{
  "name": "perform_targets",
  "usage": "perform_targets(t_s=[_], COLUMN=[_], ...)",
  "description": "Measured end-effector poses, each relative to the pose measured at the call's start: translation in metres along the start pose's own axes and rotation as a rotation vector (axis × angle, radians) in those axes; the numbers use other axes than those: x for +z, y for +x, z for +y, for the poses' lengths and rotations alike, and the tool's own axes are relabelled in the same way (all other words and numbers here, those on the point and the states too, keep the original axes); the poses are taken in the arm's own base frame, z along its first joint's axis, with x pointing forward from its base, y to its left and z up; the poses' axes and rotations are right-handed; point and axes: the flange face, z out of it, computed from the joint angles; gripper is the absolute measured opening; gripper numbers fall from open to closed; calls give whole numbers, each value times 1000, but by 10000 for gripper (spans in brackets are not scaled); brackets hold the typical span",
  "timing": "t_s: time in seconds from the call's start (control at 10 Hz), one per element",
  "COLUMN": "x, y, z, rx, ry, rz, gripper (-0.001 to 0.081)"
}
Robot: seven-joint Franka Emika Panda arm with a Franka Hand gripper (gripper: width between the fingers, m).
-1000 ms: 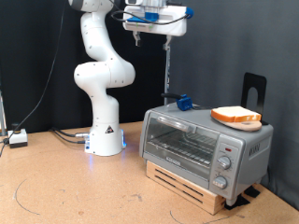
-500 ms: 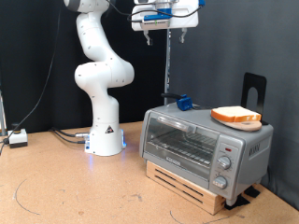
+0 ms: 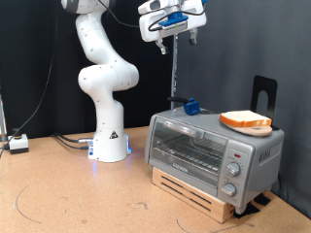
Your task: Make a piece of toast with the oven
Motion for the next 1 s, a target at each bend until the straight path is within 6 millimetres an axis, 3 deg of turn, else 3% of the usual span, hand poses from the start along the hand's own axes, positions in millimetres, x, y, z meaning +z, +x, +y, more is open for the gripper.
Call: perform_targets(t_s=[0.3, 0.8, 1.0], x=[5, 78, 96], y=[3, 41, 56], z=[2, 21, 29], rx=[-101, -174, -185], ry=[67, -9, -6], rz=[-104, -110, -113], gripper=[809, 809, 809])
